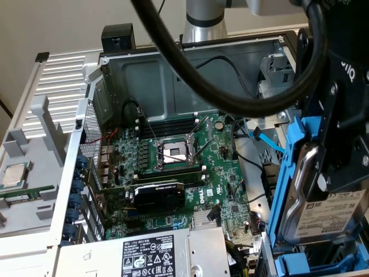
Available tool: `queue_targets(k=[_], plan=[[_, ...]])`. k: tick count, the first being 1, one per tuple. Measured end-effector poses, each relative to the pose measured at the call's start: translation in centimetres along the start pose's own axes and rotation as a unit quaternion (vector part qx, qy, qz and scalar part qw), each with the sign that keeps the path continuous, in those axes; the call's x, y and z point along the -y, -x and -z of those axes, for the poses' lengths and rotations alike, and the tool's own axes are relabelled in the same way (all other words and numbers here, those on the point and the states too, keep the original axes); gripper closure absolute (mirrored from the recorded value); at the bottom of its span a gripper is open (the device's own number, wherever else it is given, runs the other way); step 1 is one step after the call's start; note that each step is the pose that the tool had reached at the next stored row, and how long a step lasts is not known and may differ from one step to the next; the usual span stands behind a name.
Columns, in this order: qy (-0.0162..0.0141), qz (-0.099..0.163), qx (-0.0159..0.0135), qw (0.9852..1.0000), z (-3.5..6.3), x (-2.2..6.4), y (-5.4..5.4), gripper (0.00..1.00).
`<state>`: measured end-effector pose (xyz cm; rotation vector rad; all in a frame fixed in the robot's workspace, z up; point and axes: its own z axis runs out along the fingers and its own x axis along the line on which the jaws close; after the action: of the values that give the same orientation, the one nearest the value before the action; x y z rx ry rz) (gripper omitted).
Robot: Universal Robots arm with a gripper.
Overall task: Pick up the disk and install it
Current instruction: 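Insert the disk into the insertion slot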
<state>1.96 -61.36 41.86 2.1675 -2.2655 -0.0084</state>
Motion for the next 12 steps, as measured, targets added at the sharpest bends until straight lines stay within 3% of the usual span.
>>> queue_targets(k=[12], plan=[[0.0000,0.000,0.0000,1.0000,-0.30,0.00,0.00,0.63]])
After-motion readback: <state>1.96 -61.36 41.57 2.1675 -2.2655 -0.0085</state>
